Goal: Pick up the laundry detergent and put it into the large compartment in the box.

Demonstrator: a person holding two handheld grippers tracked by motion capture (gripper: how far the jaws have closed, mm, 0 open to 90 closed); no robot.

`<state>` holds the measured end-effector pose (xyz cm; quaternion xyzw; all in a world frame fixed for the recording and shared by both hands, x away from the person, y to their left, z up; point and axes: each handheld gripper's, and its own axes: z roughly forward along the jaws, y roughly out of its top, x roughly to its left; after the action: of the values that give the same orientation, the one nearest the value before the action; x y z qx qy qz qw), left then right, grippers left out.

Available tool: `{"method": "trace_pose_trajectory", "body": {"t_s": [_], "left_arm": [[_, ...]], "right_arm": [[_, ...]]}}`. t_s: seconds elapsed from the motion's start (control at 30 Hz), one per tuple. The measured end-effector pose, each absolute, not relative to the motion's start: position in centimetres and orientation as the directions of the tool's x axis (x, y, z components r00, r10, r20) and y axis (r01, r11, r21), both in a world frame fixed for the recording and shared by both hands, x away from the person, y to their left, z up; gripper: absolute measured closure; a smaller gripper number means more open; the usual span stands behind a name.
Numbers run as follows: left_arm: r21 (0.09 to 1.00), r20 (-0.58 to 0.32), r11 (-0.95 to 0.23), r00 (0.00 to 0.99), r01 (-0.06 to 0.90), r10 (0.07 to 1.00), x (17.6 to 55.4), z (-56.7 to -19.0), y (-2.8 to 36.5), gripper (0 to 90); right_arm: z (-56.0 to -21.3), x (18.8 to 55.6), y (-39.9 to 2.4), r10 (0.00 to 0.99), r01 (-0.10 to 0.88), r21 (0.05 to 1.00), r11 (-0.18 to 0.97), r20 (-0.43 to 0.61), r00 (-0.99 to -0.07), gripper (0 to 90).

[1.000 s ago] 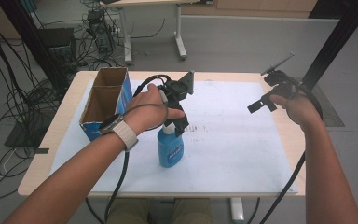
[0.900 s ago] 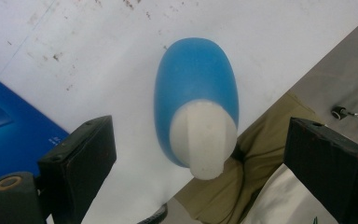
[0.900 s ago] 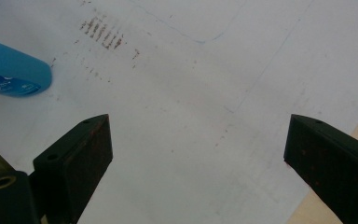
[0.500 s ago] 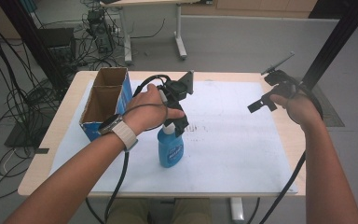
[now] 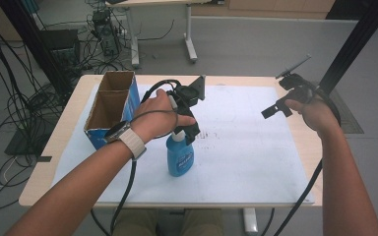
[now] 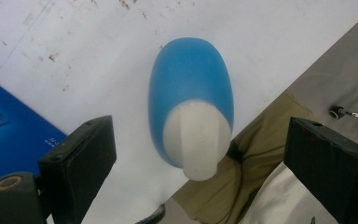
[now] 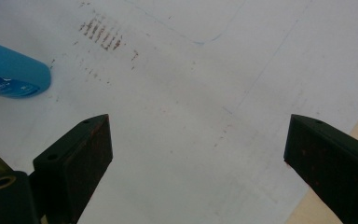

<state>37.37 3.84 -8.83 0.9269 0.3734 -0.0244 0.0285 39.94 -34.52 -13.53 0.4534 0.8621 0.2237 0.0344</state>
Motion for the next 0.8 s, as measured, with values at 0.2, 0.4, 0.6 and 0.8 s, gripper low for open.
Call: {"method": "trace_pose_trajectory", "body": {"t_s": [0.2, 0.4, 0.6, 0.8], "left_arm": [[0.035, -0.067, -0.717, 0.718, 0.696, 0.693, 37.3, -8.83, 3.87, 9.8], [0.034, -0.067, -0.716, 0.716, 0.697, 0.694, 37.32, -8.85, 3.82, 9.8], [0.035, -0.068, -0.714, 0.715, 0.699, 0.696, 37.33, -8.9, 3.8, 9.8], [0.035, -0.069, -0.713, 0.713, 0.7, 0.697, 37.31, -8.89, 3.84, 9.8]], "right_arm": [[-13.56, 39.91, -34.52, 0.797, 0.766, 0.418, 0.489, 0.145, -0.587, 7.5], [-13.6, 39.89, -34.51, 0.797, 0.766, 0.418, 0.488, 0.145, -0.587, 7.5], [-13.57, 39.8, -34.64, 0.799, 0.767, 0.422, 0.483, 0.145, -0.583, 7.4], [-13.6, 39.76, -34.69, 0.799, 0.767, 0.423, 0.482, 0.146, -0.583, 7.4]]}}
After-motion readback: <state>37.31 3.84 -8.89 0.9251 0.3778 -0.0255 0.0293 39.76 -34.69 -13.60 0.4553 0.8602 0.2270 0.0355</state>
